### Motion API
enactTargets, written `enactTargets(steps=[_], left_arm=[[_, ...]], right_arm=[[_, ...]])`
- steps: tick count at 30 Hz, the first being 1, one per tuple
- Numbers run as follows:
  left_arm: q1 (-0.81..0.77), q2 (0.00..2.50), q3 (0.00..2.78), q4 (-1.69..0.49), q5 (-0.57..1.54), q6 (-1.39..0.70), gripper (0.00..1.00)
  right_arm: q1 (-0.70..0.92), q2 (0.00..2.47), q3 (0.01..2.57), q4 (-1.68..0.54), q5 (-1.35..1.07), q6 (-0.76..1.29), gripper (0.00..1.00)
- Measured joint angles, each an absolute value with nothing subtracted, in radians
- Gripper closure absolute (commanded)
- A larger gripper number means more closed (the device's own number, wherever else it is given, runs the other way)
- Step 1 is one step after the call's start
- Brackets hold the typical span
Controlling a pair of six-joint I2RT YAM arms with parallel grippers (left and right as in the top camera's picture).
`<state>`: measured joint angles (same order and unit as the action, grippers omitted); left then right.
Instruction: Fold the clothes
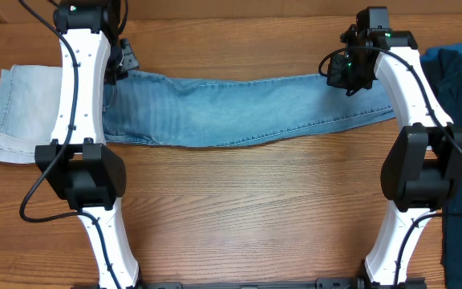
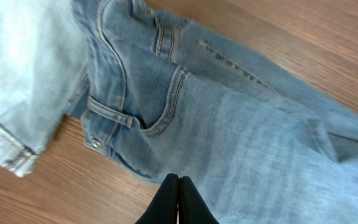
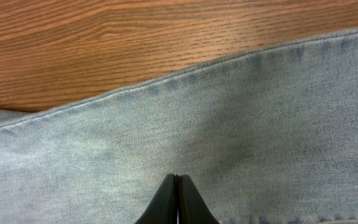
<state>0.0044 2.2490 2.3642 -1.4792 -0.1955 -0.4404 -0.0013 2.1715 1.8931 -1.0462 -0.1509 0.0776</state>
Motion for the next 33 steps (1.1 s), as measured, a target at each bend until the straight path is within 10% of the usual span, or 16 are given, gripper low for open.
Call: enactTargets(steps=[33], left_arm=[[0.035,2.266,1.773,-0.556,-0.142,-0.302,0.95]], right_arm=[[-0.001,2.172,1.885,-1.061,-0.145,0.036,0.87]])
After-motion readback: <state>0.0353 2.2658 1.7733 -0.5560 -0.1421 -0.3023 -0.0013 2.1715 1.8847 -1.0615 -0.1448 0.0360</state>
